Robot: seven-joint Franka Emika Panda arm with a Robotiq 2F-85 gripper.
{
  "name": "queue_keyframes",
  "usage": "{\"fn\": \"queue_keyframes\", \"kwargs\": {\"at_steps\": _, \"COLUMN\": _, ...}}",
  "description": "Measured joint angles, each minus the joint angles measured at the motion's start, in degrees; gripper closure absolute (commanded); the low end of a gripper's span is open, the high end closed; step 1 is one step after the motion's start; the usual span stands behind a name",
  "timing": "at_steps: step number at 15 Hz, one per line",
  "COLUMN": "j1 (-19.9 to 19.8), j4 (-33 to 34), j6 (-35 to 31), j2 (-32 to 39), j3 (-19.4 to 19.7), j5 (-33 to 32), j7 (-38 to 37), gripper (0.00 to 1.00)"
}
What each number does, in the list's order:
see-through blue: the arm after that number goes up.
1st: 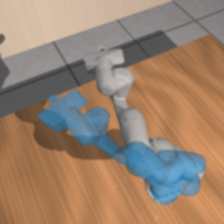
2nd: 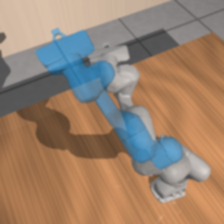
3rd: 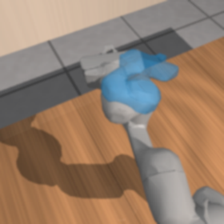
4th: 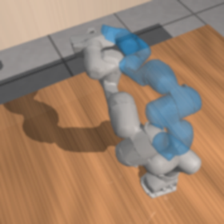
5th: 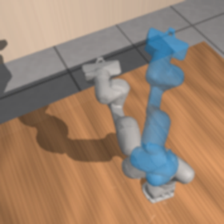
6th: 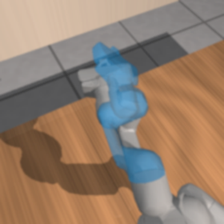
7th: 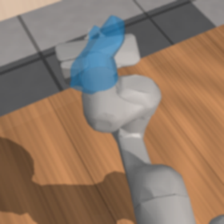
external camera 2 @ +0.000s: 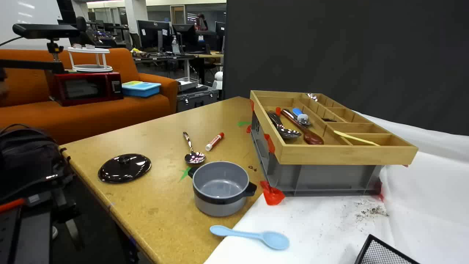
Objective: Put the marker in the grey pot and put the black lid on top of the grey pot, move the grey pot to the left
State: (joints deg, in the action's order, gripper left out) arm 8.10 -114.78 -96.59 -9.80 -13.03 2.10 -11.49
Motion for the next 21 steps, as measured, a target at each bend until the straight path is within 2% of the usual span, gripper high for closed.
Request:
{"fn": "queue_keyframes", "kwargs": {"at_steps": 16, "j1": 0.0, "j4": -0.3, "j6": 0.0, "j2": 0.0, "j3": 0.0, "j5": 0.0, "j7": 0.2, "gripper": 0.0}}
{"fn": "queue_keyframes", "kwargs": {"at_steps": 21, "j1": 0.0, "j4": -4.7, "j6": -0.7, "j2": -0.3, "j3": 0.9, "j5": -0.4, "j7": 6.0, "gripper": 0.0}}
